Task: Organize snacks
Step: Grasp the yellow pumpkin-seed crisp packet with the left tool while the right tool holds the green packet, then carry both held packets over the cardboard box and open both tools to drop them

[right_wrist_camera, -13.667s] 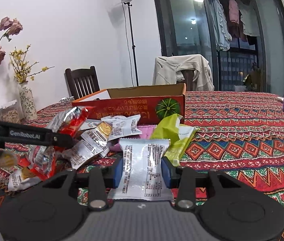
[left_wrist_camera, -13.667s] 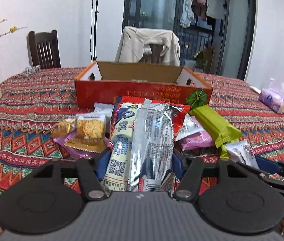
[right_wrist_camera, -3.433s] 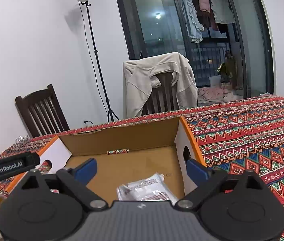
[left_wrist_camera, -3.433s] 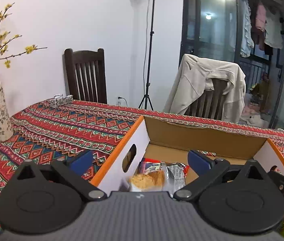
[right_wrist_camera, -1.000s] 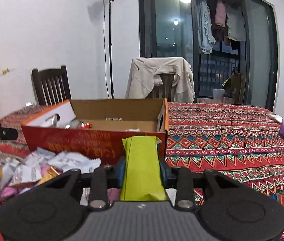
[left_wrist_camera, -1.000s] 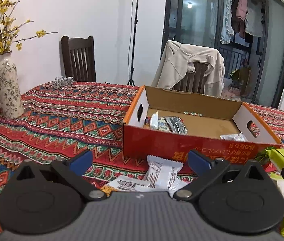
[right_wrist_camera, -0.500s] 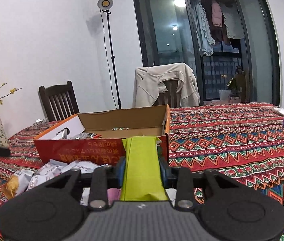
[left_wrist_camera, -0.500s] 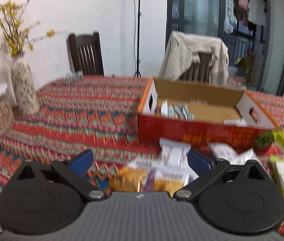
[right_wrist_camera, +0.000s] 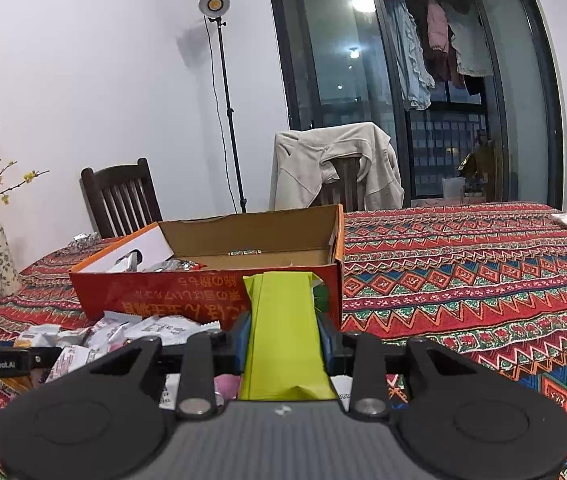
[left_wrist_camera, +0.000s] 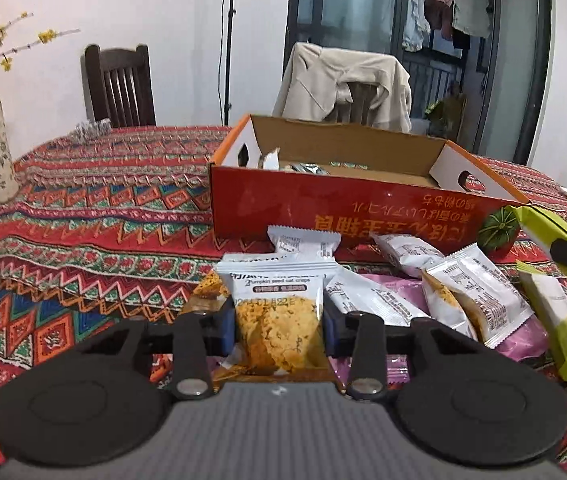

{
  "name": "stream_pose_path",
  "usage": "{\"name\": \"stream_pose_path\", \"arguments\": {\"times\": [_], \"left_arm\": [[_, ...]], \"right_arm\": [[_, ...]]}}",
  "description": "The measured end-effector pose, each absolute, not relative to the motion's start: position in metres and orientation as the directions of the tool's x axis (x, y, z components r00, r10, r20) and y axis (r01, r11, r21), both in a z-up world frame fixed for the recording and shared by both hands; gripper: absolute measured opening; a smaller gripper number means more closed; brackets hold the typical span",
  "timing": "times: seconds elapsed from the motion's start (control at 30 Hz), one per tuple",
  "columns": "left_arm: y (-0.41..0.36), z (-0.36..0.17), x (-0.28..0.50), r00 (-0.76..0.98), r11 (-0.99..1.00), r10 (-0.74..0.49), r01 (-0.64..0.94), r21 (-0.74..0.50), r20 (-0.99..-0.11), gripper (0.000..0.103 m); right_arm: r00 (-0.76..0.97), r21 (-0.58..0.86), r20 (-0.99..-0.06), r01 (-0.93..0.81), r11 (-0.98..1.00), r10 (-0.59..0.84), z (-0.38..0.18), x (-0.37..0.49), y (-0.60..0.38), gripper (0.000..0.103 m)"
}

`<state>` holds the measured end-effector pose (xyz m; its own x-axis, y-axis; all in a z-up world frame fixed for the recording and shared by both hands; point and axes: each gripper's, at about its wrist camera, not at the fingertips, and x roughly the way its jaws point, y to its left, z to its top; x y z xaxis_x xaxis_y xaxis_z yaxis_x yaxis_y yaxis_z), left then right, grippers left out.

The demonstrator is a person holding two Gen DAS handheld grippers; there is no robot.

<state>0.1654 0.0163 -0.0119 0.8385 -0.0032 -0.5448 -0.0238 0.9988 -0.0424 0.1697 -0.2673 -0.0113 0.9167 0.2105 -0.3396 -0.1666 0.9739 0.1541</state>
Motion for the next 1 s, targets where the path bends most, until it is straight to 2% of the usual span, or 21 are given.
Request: {"name": "stream_pose_path", "arguments": {"times": [0.47,1.0], "left_arm": [[0.015,0.007,0.142,0.922,0.999,0.018,-0.036,-0.038,-0.387,0.040],[0.018,0.008,0.138,0.934,0.998,0.012,-0.033,-0.051,-0.356,0.040]], "right_arm": [[0.934,0.131,-0.295,-0.171,0.976,0.203,-0.008,0.163,-0.265,0.032],[0.942,0.146,-0.252,-0.191,0.971,0.223,-0.008,0.157,-0.268,0.032]]}}
